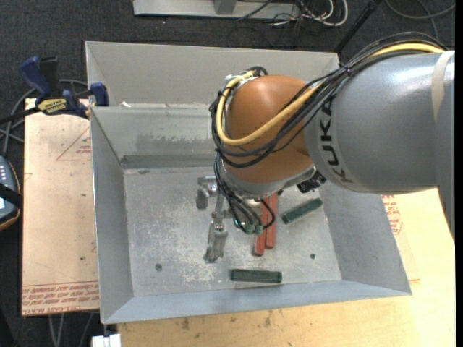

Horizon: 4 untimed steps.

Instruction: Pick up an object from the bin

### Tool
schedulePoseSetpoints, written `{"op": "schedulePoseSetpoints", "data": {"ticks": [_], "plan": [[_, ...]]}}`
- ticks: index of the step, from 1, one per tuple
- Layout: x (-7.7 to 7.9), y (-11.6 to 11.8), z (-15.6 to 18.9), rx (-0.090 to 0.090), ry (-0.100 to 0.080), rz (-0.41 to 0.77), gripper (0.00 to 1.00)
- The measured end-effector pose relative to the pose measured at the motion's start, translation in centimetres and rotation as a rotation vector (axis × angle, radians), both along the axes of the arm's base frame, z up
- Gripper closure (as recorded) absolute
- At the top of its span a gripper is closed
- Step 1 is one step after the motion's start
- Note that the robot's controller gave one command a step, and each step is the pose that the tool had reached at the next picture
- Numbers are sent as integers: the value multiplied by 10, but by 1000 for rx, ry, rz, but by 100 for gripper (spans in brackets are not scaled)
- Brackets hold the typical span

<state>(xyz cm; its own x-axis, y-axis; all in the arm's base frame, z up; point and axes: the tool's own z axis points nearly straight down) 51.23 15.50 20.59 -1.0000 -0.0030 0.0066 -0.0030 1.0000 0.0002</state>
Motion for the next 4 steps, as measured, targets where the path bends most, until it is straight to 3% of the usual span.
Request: {"op": "schedulePoseSetpoints", "data": {"ticks": [1, 2, 3, 4], "plan": [[-14, -92, -136, 2, -14, 340, 0], [17, -148, -105, -1, -12, 450, 0], [46, -156, -84, 2, -11, 616, 0], [74, -165, -136, 4, -12, 897, 0]]}}
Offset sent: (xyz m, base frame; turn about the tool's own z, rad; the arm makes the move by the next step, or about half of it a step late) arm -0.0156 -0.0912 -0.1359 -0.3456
